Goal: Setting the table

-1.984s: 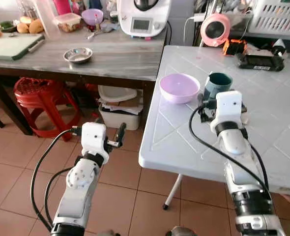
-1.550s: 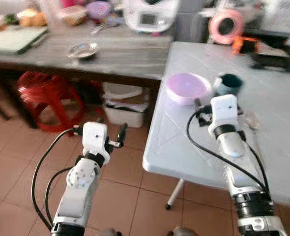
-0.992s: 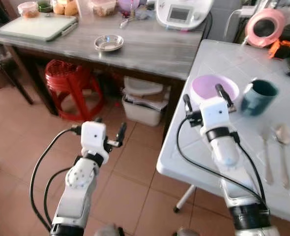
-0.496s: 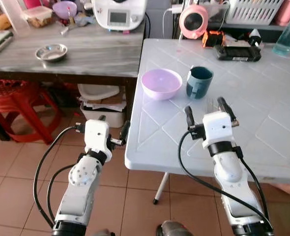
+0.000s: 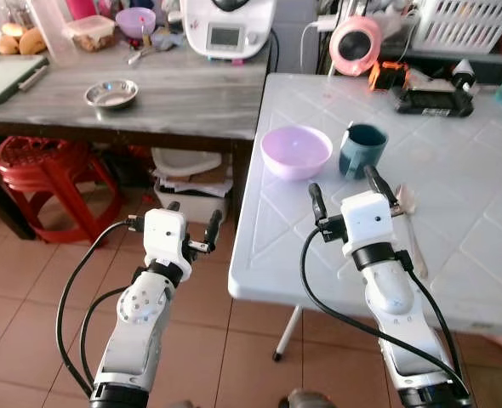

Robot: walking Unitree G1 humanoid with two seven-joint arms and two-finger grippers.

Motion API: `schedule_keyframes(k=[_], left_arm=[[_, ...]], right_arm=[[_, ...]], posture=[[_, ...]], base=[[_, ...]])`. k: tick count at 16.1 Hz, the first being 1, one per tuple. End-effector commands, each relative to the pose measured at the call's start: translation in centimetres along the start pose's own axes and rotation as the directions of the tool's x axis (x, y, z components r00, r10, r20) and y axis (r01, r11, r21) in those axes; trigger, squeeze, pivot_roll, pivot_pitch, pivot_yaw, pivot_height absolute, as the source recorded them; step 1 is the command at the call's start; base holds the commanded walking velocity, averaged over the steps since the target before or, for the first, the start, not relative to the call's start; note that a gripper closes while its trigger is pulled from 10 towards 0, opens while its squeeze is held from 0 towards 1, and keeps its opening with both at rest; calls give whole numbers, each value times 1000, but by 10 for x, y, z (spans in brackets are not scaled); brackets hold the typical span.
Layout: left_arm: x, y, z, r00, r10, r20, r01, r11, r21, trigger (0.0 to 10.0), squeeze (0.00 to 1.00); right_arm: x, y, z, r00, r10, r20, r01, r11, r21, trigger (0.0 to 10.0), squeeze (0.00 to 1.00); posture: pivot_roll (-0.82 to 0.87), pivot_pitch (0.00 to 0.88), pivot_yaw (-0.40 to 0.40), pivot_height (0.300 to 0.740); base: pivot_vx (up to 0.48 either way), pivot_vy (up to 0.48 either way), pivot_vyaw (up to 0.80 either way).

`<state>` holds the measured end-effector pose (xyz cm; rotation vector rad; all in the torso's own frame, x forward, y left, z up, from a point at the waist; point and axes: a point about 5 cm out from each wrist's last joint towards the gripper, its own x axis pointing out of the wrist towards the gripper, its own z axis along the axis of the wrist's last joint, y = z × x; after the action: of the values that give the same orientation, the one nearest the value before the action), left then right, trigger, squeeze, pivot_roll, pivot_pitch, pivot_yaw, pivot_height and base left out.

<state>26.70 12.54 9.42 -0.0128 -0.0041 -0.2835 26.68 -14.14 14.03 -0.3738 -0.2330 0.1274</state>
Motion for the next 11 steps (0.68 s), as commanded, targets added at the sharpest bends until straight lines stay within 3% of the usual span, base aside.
schedule_keyframes(k=[1, 9, 11], left_arm=[[1, 0, 1, 1000, -11, 2, 11, 1000, 5, 10000, 0], [1, 0, 0, 1000, -5, 2, 5, 1000, 7, 10000, 0], [1, 1, 0, 1000, -4, 3, 4, 1000, 6, 10000, 0]], right_arm=[[1, 0, 5, 1000, 7, 23, -7, 1000, 2, 10000, 0], [0, -2, 1, 1000, -5, 0, 5, 1000, 27, 10000, 0], [1, -2, 1, 1000, -5, -1, 5, 1000, 29, 10000, 0]], posture=[[-64, 0, 35, 740], [-64, 0, 34, 740], [-65, 0, 32, 740]], base=[[289, 0, 0], [292, 0, 0], [0, 0, 0]])
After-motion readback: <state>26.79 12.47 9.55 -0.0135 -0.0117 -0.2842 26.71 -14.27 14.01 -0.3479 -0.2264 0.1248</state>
